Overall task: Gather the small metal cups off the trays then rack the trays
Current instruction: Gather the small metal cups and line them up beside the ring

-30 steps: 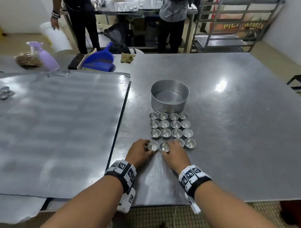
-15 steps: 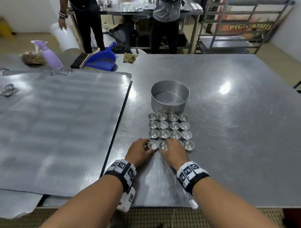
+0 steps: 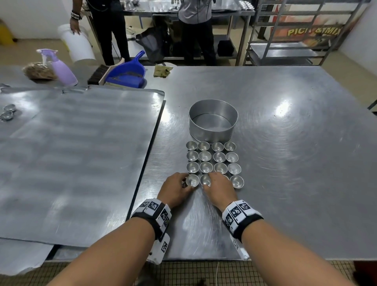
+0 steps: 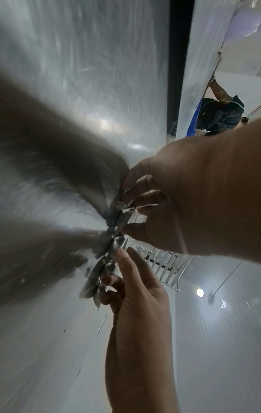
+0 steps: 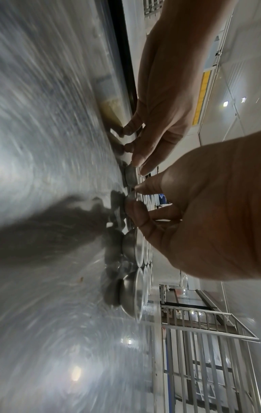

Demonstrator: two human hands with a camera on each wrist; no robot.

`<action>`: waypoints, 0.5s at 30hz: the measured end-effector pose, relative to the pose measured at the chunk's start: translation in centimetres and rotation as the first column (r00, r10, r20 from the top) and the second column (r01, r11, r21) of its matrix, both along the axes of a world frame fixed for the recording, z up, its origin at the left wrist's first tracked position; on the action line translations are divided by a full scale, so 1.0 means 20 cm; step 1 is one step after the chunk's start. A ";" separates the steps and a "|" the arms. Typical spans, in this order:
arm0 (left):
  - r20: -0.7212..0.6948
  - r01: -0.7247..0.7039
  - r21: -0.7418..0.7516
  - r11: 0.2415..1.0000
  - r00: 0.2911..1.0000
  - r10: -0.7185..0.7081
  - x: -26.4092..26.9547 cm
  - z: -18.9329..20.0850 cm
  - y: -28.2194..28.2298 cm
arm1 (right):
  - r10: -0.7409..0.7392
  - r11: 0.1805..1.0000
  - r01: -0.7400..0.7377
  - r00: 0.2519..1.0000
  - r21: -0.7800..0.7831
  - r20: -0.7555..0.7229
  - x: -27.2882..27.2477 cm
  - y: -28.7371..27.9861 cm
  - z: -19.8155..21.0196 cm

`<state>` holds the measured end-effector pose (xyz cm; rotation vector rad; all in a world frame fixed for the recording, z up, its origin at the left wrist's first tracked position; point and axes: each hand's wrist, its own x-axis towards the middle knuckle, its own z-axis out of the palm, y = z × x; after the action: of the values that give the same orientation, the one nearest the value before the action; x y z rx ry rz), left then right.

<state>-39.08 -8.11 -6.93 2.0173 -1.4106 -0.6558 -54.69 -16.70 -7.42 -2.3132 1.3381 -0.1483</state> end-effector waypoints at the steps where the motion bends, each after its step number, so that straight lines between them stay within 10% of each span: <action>1: 0.002 0.004 -0.003 1.000 1.000 -0.004 0.00 0.00 0.00 | 0.002 1.000 -0.002 1.000 -0.001 0.000 0.00 0.00 0.00; 15: -0.016 -0.001 -0.008 1.000 1.000 0.001 0.00 -0.02 -0.01 | -0.008 1.000 0.008 1.000 0.018 0.007 -0.01 0.00 0.03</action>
<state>-39.12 -8.24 -7.34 2.0021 -1.4006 -0.6644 -54.88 -16.68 -6.83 -2.2905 1.3397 -0.1465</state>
